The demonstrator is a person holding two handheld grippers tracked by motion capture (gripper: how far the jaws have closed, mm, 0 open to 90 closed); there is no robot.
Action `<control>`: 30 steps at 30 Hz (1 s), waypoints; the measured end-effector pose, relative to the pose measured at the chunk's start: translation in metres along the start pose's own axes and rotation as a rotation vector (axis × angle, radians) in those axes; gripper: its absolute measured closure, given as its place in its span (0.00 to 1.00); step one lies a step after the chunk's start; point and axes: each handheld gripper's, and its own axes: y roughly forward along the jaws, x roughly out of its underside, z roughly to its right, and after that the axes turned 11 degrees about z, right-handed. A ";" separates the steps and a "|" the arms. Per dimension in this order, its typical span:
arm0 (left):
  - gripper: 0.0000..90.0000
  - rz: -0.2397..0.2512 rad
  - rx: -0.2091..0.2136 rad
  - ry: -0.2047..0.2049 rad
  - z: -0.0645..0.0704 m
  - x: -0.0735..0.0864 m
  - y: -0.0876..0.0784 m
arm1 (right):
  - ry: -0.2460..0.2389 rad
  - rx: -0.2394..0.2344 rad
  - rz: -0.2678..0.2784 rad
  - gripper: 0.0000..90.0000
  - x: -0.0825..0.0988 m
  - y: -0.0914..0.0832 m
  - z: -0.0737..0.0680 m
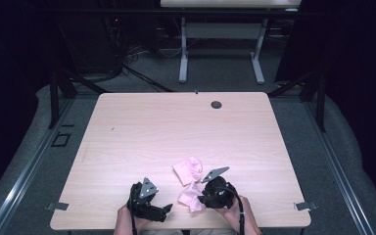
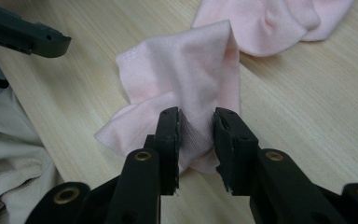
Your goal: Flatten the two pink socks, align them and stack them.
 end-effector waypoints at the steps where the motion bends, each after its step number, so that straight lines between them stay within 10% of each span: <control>1: 0.02 0.000 0.000 0.000 0.000 0.000 0.000 | 0.000 0.000 0.000 0.77 0.000 0.000 0.000; 18: 0.01 0.010 0.034 0.032 0.008 -0.002 0.005 | -0.053 -0.030 0.035 0.94 -0.013 -0.010 -0.008; 30: 0.23 0.051 0.080 0.070 0.018 -0.014 0.021 | -0.048 -0.070 0.104 0.94 -0.037 -0.042 -0.005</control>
